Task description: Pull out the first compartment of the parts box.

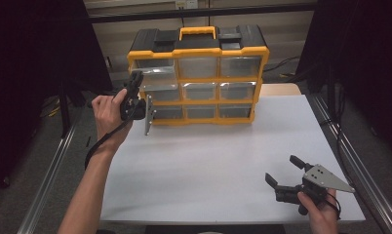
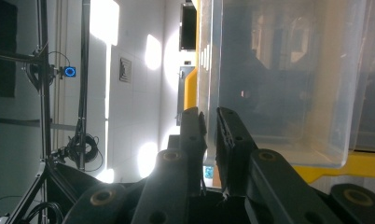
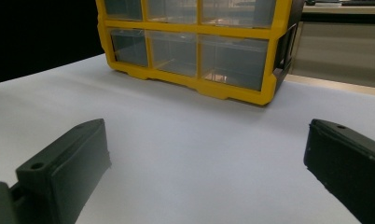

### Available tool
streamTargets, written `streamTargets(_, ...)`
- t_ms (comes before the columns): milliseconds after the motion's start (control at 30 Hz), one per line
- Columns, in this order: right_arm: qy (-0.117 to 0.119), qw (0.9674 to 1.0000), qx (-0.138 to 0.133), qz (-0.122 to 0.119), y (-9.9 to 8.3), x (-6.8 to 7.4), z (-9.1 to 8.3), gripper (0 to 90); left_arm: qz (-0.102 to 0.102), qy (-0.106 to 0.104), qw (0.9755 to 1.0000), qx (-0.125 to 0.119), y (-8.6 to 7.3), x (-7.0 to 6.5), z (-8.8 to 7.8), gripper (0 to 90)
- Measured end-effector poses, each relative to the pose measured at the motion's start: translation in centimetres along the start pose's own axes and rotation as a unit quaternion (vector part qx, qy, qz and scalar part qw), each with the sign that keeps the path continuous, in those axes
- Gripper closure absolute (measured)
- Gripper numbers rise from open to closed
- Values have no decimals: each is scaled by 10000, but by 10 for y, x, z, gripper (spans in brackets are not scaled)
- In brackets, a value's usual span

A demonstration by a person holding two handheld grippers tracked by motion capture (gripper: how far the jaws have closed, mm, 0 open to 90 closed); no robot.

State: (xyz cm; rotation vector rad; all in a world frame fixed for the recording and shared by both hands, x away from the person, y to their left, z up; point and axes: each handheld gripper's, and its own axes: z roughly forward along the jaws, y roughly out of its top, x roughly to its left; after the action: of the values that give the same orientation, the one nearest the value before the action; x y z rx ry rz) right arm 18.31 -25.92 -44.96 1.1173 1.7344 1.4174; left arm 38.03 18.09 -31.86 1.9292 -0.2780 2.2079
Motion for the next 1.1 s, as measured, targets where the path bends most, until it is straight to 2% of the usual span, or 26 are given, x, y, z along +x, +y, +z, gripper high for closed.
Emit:
streamTargets(33, 0, 10000, 0, 0, 0, 0, 0, 0, -61, -29, 10000, -11, -1, -1, 0, 819)
streamTargets(100, -3, 10000, 5, 9, 0, 0, 0, 0, -12, 9, 10000, 6, -1, -1, -2, 819)
streamTargets(133, 1, 10000, 7, 1, 0, 0, 0, 0, -73, -5, 10000, 20, -1, -1, -3, 820)
streamTargets(200, 2, 10000, 8, 4, 0, 0, 0, 0, -19, 0, 10000, -3, -1, 0, -5, 821)
streamTargets(233, 4, 10000, 8, 2, 0, 0, 0, 0, -15, 63, 9999, -141, -2, -1, -4, 822)
streamTargets(300, -2, 10000, 8, 3, 0, 0, 0, 0, -34, 6, 10000, -49, -1, 0, -7, 822)
streamTargets(367, -9, 10000, 7, 8, 0, 0, 0, 0, 21, 136, 9997, -197, 0, -1, -8, 822)
streamTargets(400, -9, 10000, 7, 8, 0, 0, 0, 0, 21, 136, 9997, -197, 0, -1, -8, 822)
streamTargets(433, -1, 10000, 10, -1, 0, 0, 0, 0, 13, 38, 10000, -38, 1, -1, -11, 821)
streamTargets(533, 0, 10000, 11, 1, 0, 0, 0, 0, 9, 71, 10000, -31, 1, -2, -13, 820)
streamTargets(567, 1, 10000, 11, 1, 0, 0, 0, 0, -17, 126, 9998, -168, 0, -3, -12, 819)
streamTargets(600, 1, 10000, 9, 0, 0, 0, 0, 0, 22, 58, 10000, -41, 1, -2, -14, 820)
streamTargets(633, -13, 10000, 9, 7, 0, 0, 0, 0, -39, 49, 10000, -67, 1, -2, -14, 819)
streamTargets(700, -8, 10000, 12, 7, 0, 0, 0, 0, -3, 54, 10000, -64, 1, -2, -15, 818)
streamTargets(733, -8, 10000, 12, 7, 0, 0, 0, 0, -29, 159, 9997, -208, 1, -2, -14, 818)
streamTargets(767, -1, 10000, 15, 4, 0, 0, 0, 0, -83, 67, 9999, -70, 1, -2, -17, 816)
streamTargets(867, -1, 10000, 14, -3, 0, 1, 0, 0, -132, 126, 9997, -182, 0, -2, -18, 814)
streamTargets(900, 2, 10000, 14, -3, 0, 1, 0, 0, -114, 107, 9999, -66, 1, -2, -21, 814)
streamTargets(1100, -1, 10000, 12, -2, 0, 1, 0, 0, -150, 129, 9997, -105, 2, -2, -23, 815)
